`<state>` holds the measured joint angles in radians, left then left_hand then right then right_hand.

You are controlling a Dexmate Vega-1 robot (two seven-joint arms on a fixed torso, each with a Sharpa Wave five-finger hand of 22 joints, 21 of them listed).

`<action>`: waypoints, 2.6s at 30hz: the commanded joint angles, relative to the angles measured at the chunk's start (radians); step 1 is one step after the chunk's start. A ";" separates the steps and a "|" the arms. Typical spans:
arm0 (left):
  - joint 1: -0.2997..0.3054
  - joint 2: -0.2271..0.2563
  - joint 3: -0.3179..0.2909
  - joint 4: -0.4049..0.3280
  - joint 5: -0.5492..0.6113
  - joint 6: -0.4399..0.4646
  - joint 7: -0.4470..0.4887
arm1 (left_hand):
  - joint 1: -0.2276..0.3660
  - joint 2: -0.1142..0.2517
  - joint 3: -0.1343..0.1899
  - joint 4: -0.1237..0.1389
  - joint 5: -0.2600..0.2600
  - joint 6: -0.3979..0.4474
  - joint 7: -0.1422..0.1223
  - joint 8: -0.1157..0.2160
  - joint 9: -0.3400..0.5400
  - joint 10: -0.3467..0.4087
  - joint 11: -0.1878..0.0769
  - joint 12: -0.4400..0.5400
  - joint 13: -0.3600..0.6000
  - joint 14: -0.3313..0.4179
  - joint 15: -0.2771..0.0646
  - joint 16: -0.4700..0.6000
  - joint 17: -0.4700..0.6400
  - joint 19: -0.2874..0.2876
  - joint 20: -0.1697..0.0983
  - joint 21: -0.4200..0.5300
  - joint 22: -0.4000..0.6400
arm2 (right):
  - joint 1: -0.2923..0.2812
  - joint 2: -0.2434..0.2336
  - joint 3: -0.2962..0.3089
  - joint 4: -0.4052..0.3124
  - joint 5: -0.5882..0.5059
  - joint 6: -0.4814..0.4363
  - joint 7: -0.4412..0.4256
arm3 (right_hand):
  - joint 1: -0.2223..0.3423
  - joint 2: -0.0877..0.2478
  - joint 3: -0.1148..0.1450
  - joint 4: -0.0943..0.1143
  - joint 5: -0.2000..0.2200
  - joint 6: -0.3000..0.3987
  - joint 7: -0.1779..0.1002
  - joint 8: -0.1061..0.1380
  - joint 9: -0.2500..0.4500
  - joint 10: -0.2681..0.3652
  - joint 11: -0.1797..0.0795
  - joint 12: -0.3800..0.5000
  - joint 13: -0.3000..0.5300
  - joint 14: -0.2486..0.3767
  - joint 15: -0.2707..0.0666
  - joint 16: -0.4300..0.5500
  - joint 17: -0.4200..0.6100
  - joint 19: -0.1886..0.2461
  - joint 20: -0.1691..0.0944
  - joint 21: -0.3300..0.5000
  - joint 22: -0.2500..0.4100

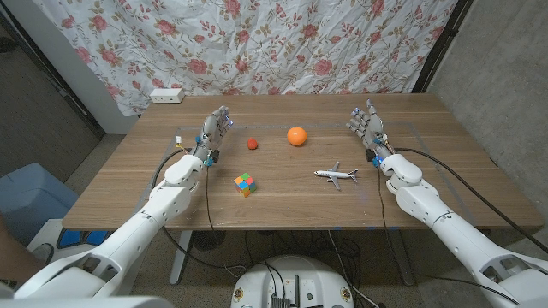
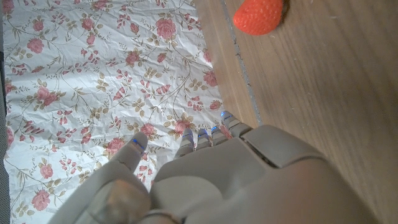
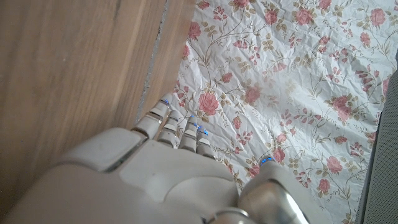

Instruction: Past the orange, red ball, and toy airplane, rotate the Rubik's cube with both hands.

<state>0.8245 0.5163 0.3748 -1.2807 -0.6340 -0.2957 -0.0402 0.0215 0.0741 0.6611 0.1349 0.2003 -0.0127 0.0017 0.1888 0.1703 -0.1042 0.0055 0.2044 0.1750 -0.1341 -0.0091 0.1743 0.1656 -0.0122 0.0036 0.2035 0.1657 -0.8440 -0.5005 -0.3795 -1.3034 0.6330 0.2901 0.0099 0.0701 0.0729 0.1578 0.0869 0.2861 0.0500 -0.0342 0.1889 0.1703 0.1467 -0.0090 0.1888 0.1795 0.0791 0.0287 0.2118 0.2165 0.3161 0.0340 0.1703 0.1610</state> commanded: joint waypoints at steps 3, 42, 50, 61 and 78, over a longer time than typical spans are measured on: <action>0.013 0.038 0.000 -0.055 0.026 0.014 0.014 | 0.009 0.073 0.010 -0.010 0.004 -0.003 -0.003 0.005 0.003 0.006 -0.001 0.008 0.001 0.000 -0.007 0.006 0.002 0.000 0.002 0.005 0.005 | 0.005 -0.003 -0.018 -0.009 -0.048 -0.007 -0.042 | 0.000 0.009 0.009 0.001 0.007 0.014 0.004 0.006 0.004 0.009 0.000 0.006 0.003 0.008 -0.004 0.004 0.000 0.003 0.000 0.008 0.005; 0.191 0.280 -0.061 -0.374 0.096 0.085 0.024 | 0.048 0.056 0.022 -0.095 -0.005 0.107 -0.008 0.014 0.003 0.097 -0.042 0.013 0.001 0.055 -0.046 0.007 -0.002 0.039 -0.018 -0.003 0.003 | -0.064 -0.038 -0.002 -0.092 -0.096 0.007 -0.119 | 0.016 0.023 0.026 -0.008 0.010 0.028 0.012 0.003 0.003 0.016 0.000 0.003 0.003 0.011 -0.009 0.000 -0.006 0.003 -0.012 0.012 0.004; 0.216 0.344 -0.079 -0.418 0.126 0.089 0.002 | 0.077 0.044 0.025 -0.154 -0.013 0.153 -0.016 0.015 0.003 0.138 -0.057 0.014 0.000 0.079 -0.056 0.007 -0.001 0.058 -0.023 -0.007 0.001 | -0.085 -0.050 0.005 -0.126 -0.108 -0.008 -0.150 | 0.017 0.023 0.028 -0.010 0.010 0.028 0.012 0.001 0.003 0.016 0.001 0.003 0.003 0.011 -0.009 -0.001 -0.007 0.003 -0.014 0.013 0.004; 0.230 0.409 -0.089 -0.440 0.192 0.042 -0.041 | 0.118 0.039 0.035 -0.228 -0.021 0.196 -0.037 0.013 0.003 0.183 -0.081 0.013 0.001 0.113 -0.075 0.009 -0.001 0.089 -0.030 -0.007 0.001 | -0.112 -0.059 0.015 -0.171 -0.124 -0.018 -0.191 | 0.019 0.023 0.031 -0.012 0.009 0.028 0.012 0.000 0.003 0.016 0.001 0.002 0.003 0.012 -0.009 -0.001 -0.008 0.002 -0.015 0.013 0.004; 0.310 0.567 -0.149 -0.580 0.298 0.072 -0.060 | 0.160 0.034 0.042 -0.292 -0.025 0.229 -0.063 0.012 0.004 0.205 -0.109 0.004 0.001 0.124 -0.087 0.003 0.000 0.121 -0.043 -0.009 0.001 | -0.138 -0.070 0.016 -0.170 -0.106 -0.011 -0.156 | 0.022 0.024 0.034 -0.015 0.008 0.027 0.012 -0.001 0.003 0.017 0.000 0.001 0.003 0.012 -0.011 -0.002 -0.008 0.002 -0.016 0.013 0.004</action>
<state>1.0824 0.9809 0.2668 -1.7636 -0.4001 -0.2599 -0.0917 0.1672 0.1057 0.6999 -0.1470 0.1807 0.2103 -0.0518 0.2004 0.1698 0.0965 -0.0945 0.2129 0.1723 -0.0140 -0.0356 0.1743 0.1632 0.0990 -0.0357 0.1990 0.1629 -0.9687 -0.5732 -0.3665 -1.4848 0.5099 0.2593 -0.1695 0.0845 0.0872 0.1827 0.0702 0.2939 0.0695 -0.0216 0.1887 0.1698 0.1554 -0.0108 0.1887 0.1789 0.0897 0.0178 0.2118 0.2094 0.3176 0.0249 0.1779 0.1605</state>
